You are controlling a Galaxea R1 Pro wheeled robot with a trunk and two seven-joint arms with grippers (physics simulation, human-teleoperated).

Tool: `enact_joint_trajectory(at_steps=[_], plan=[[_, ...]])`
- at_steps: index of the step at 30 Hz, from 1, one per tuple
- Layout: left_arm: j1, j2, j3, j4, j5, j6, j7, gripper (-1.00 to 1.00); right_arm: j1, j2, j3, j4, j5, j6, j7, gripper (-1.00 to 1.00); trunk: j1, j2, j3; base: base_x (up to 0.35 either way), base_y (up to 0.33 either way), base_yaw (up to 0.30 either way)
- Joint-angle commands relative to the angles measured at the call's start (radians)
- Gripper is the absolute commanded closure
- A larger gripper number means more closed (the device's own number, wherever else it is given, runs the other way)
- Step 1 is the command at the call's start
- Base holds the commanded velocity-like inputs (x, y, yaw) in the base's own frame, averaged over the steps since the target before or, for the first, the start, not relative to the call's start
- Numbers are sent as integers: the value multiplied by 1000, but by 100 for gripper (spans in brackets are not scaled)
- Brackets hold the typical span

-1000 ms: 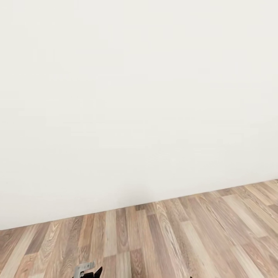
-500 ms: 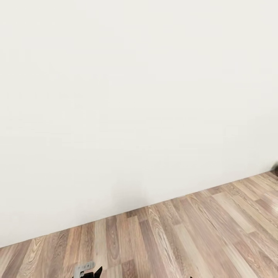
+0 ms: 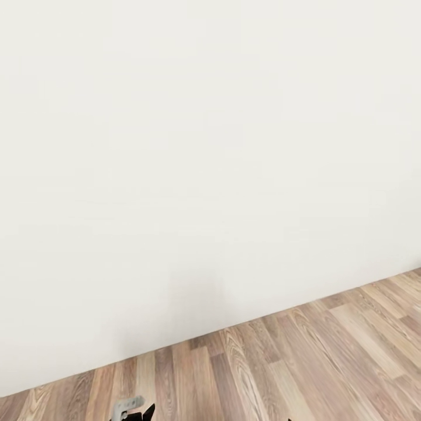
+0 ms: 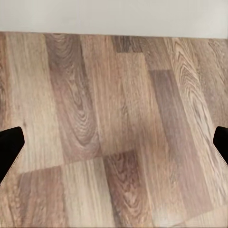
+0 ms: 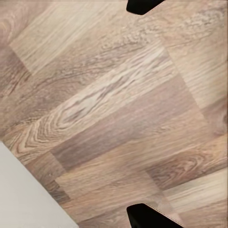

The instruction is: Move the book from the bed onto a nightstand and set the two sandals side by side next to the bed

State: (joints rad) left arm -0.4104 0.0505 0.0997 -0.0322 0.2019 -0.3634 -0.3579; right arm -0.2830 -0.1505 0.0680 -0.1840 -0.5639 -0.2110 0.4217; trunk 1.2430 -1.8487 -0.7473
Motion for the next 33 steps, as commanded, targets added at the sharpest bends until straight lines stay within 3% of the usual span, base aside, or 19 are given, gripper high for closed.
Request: enact_joint_trajectory(at_steps=[1, 25, 33], plan=[[-1, 0, 8, 1, 4, 1, -9, -100, -1, -1, 7, 1, -10, -4, 3, -100, 0, 0, -1, 332, 0, 0], [-1, 0, 8, 1, 4, 0, -9, -100, -1, 0, 7, 1, -10, -4, 3, -100, 0, 0, -1, 331, 0, -1], [-1, 0, 8, 1, 4, 0, -9, -100, -1, 0, 7, 1, -9, -4, 3, -100, 0, 0, -1, 125, 0, -203]])
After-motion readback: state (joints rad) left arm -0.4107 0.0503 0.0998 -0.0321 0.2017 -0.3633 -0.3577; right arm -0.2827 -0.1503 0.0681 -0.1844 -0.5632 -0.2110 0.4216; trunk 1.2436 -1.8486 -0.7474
